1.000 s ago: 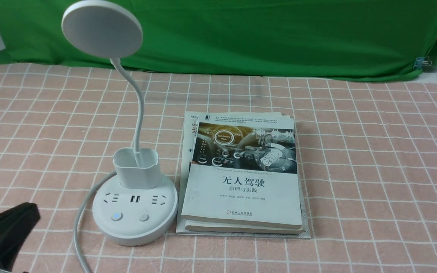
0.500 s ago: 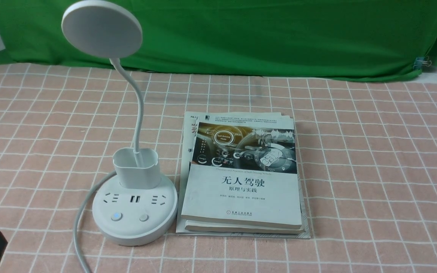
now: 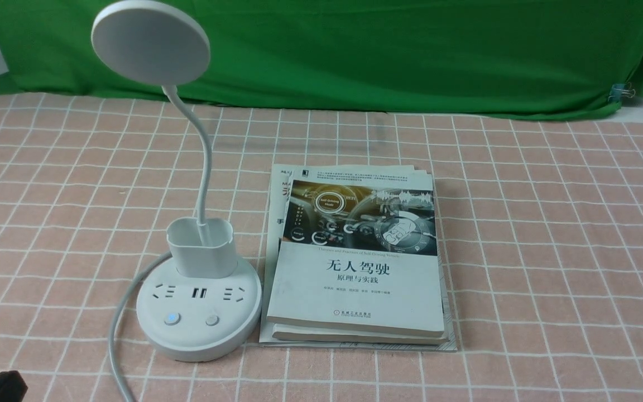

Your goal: Turn off the table lamp on the pink coffee tablecloth by hand.

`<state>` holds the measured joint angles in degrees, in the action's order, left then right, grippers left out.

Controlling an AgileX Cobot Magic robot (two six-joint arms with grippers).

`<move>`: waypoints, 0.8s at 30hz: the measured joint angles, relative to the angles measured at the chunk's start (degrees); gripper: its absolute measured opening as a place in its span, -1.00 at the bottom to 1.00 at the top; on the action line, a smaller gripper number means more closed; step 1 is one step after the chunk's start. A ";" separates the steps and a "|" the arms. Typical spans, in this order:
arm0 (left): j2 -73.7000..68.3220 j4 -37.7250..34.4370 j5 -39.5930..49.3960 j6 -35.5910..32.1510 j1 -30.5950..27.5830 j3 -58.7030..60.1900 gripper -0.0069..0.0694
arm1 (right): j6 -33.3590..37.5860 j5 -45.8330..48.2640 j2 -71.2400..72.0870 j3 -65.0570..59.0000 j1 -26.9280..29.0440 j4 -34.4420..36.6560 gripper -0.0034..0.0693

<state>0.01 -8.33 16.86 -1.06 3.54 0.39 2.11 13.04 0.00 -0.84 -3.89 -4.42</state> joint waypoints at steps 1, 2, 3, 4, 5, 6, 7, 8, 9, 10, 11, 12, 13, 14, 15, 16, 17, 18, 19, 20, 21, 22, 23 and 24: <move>0.00 0.01 0.00 0.00 -0.38 0.00 -0.83 | 0.00 0.00 0.00 0.00 0.00 0.00 -0.25; 0.00 0.01 0.07 -0.06 -0.81 0.00 -0.83 | 0.00 0.00 0.00 0.00 0.00 0.00 -0.25; 0.00 -0.01 0.13 -0.10 -1.69 0.00 -0.83 | 0.00 0.00 0.00 0.00 0.00 0.00 -0.25; 0.00 -0.01 0.12 -0.10 -1.84 0.00 -0.83 | 0.00 0.00 0.00 0.00 0.00 0.00 -0.25; 0.00 -0.01 0.12 -0.17 -2.89 0.00 -0.83 | 0.00 0.00 0.00 0.00 0.00 0.00 -0.25; 0.00 -0.01 0.12 -0.17 -3.41 0.00 -0.83 | 0.00 0.00 0.00 0.00 0.00 0.00 -0.25; 0.00 -0.01 0.12 -0.19 -3.69 0.00 -0.83 | 0.00 0.00 0.00 0.00 0.00 0.00 -0.25; 0.00 -0.01 0.12 -0.19 -3.68 0.00 -0.83 | 0.00 0.00 0.00 0.00 0.00 0.00 -0.25; 0.00 -0.01 0.12 -0.19 -3.46 0.00 -0.83 | 0.00 0.00 0.00 0.00 0.00 0.00 -0.25; 0.00 -0.01 0.12 -0.19 -3.20 0.00 -0.83 | 0.00 0.00 0.00 0.00 0.00 0.00 -0.25; 0.00 -0.01 0.12 -0.19 -2.95 0.00 -0.83 | 0.00 0.00 0.00 0.00 0.00 0.00 -0.25; 0.00 -0.01 0.12 -0.24 -2.75 0.00 -0.83 | 0.00 0.00 0.00 0.00 0.00 0.00 -0.25; 0.00 -0.01 0.12 -0.24 -2.75 0.00 -0.83 | 0.00 0.00 0.00 0.00 0.00 0.00 -0.25; 0.00 -0.06 0.12 -0.24 -2.61 0.00 -0.83 | 0.00 0.00 0.00 0.00 0.00 0.00 -0.25; 0.00 -0.06 0.12 -0.24 -2.48 0.00 -0.83 | 0.00 0.00 0.00 0.00 0.00 0.00 -0.25; 0.00 -0.06 0.12 -0.24 -2.40 0.00 -0.83 | 0.00 0.00 0.00 0.00 0.00 0.00 -0.25; 0.00 -0.06 0.12 -0.24 -2.34 0.00 -0.83 | 0.00 0.00 0.00 0.00 0.00 0.00 -0.25; 0.00 -0.06 0.12 -0.24 -2.28 0.00 -0.83 | 0.00 0.00 0.00 0.00 0.00 0.00 -0.25; 0.00 -0.06 0.12 -0.24 -2.28 0.00 -0.83 | 0.00 0.00 0.00 0.00 0.00 0.00 -0.25; 0.00 -0.06 0.12 -0.24 -2.28 0.00 -0.83 | 0.00 0.00 0.00 0.00 0.00 0.00 -0.25; 0.00 -0.06 0.12 -0.24 -2.28 0.00 -0.83 | 0.00 0.00 0.00 0.00 0.00 0.00 -0.25; 0.00 -0.06 0.12 -0.24 -2.28 0.00 -0.83 | 0.00 0.00 0.00 0.00 0.00 0.00 -0.25; 0.00 -0.06 0.12 -0.24 -2.28 0.00 -0.83 | 0.00 0.00 0.00 0.00 0.00 0.00 -0.25; 0.00 -0.06 0.12 -0.24 -2.28 0.00 -0.83 | 0.00 0.00 0.00 0.00 0.00 0.00 -0.25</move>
<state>0.01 -8.39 16.98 -1.30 1.26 0.39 2.11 13.04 0.00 -0.84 -3.89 -4.42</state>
